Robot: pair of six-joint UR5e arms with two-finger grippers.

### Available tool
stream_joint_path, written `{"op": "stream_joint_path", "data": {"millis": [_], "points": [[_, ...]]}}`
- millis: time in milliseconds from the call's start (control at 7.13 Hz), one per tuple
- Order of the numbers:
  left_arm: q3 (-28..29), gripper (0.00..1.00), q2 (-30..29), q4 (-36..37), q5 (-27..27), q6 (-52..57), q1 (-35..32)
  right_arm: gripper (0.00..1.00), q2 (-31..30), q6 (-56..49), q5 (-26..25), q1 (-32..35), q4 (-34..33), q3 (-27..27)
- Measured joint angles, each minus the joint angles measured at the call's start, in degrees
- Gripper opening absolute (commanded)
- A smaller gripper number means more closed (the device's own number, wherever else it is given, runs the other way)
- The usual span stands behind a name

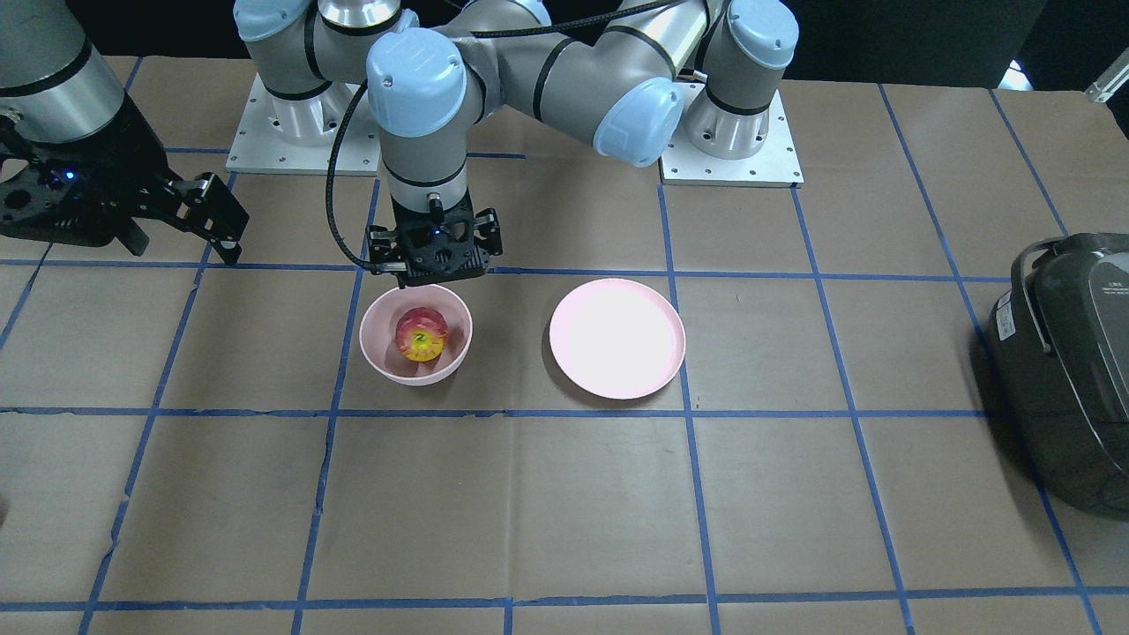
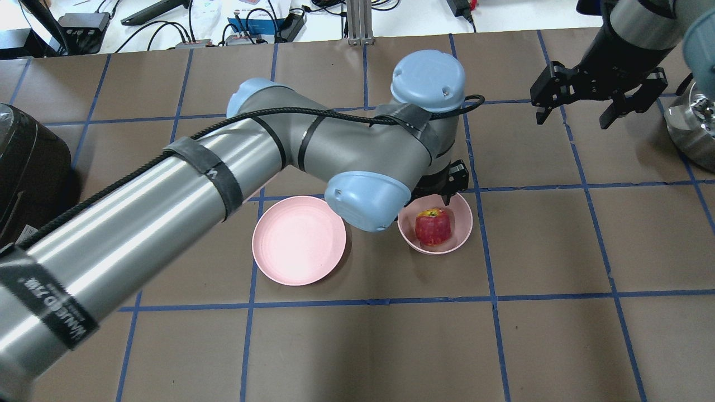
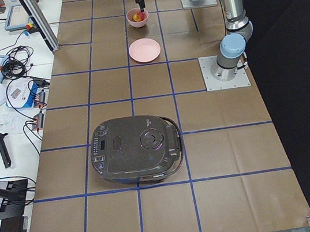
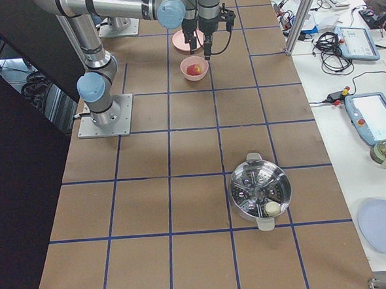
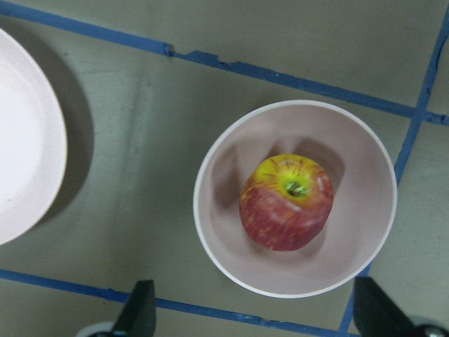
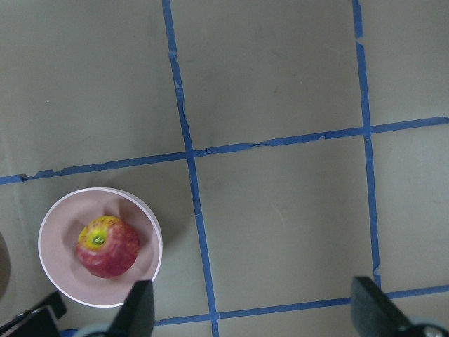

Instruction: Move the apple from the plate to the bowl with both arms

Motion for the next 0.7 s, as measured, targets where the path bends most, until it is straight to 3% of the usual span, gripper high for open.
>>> {"op": "stream_joint_path", "data": {"millis": [701], "points": [[-0.37,1.0,12.89,-13.15,0.29,20.3,12.27,1.0,0.09,-0.18,0.15,0.0,-0.01,0.4]]}}
